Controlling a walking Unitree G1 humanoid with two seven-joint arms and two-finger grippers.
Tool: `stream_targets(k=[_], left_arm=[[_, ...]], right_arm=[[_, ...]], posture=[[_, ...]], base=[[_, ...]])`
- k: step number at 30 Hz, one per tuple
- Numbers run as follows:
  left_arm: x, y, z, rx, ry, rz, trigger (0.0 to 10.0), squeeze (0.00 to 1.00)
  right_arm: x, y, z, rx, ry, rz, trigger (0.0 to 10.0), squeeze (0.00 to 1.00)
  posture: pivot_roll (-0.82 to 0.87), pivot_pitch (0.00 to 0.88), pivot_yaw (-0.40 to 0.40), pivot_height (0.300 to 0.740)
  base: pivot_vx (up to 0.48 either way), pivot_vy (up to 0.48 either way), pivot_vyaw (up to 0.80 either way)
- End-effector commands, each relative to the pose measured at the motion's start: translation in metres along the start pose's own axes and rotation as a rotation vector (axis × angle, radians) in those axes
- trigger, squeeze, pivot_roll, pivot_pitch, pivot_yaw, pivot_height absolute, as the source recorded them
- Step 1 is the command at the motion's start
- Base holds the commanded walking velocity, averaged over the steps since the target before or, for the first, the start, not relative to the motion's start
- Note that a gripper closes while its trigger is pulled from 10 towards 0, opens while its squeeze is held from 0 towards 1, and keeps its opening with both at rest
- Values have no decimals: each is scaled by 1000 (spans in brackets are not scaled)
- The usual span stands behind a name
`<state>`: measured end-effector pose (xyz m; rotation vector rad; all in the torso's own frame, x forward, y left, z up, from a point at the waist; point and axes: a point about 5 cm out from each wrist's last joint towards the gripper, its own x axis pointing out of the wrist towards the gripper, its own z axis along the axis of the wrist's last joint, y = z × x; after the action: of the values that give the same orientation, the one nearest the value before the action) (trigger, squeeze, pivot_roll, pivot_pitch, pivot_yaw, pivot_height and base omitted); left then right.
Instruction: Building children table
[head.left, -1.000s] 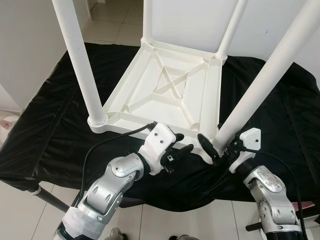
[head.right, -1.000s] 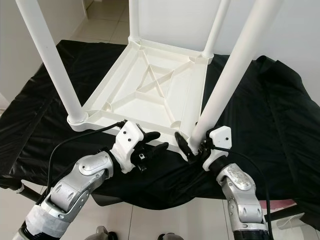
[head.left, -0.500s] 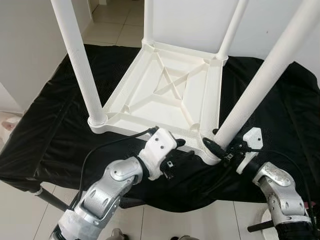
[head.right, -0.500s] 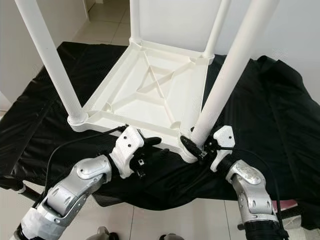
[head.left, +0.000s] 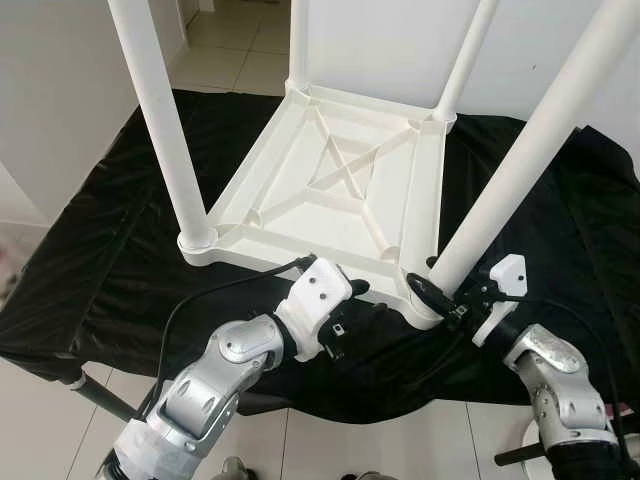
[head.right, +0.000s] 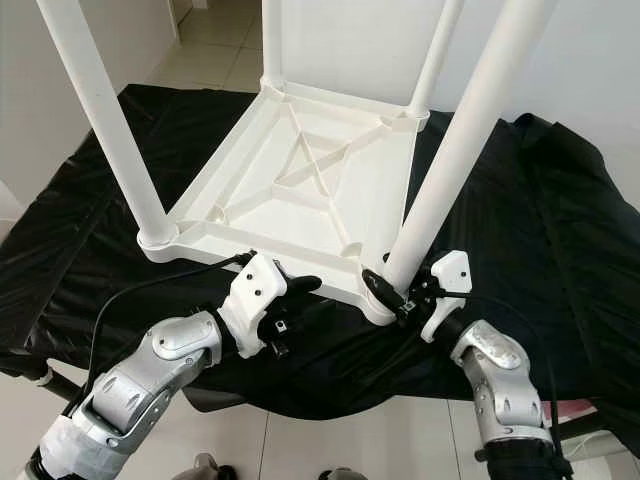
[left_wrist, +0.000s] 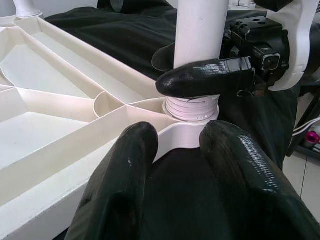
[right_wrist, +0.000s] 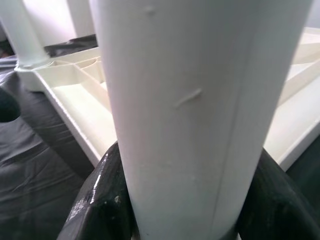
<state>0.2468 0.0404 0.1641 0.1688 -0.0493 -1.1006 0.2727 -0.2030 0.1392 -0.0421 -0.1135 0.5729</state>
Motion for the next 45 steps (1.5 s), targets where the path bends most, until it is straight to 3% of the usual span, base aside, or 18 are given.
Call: stream_targets(k=[1, 3, 5, 9, 13, 19, 32, 33, 34, 45], left_arm=[[0, -4, -5, -20, 5, -74, 10000, 0], [0, -4, -5, -20, 5, -74, 10000, 0], [0, -5, -5, -34, 1, -51, 10000, 0], [-1, -4, -6, -44, -3, -30, 10000, 0], [-3, 1, -7, -71, -7, 47, 10000, 0], [-4, 7, -7, -76, -10, 104, 10000, 0], [-6, 7, -7, -82, -10, 141, 10000, 0], [-6, 8, -7, -83, -9, 146, 10000, 0], [-7, 8, -8, -84, -8, 150, 10000, 0], [-6, 5, -8, -71, -8, 159, 10000, 0]], right_arm=[[-1, 2, -3, 57, -14, -74, 10000, 0], [-1, 2, -3, 57, -14, -74, 10000, 0], [0, 8, -5, 75, -20, -186, 10000, 0], [-1, 12, -6, 92, -15, -282, 10000, 0], [3, 38, -7, 101, -48, -406, 10000, 0], [10, 47, -8, 132, -53, -595, 10000, 0], [14, 55, -1, 128, -54, -605, 10000, 27], [13, 55, -1, 128, -52, -601, 10000, 271], [13, 56, -1, 140, -56, -586, 10000, 1000], [10, 56, 2, 122, -78, -450, 10000, 1000]], posture=[[-17, 73, -37, 740], [-17, 73, -37, 740], [-17, 67, -45, 740], [-17, 66, -45, 740], [-10, 65, -60, 740], [-6, 65, -63, 740], [8, 73, -86, 740], [8, 73, -86, 740], [8, 72, -86, 740], [8, 64, -84, 740]], base=[[0, 0, 0], [0, 0, 0], [0, 0, 0], [0, 0, 0], [0, 0, 0], [0, 0, 0], [0, 0, 0], [0, 0, 0], [0, 0, 0], [0, 0, 0]])
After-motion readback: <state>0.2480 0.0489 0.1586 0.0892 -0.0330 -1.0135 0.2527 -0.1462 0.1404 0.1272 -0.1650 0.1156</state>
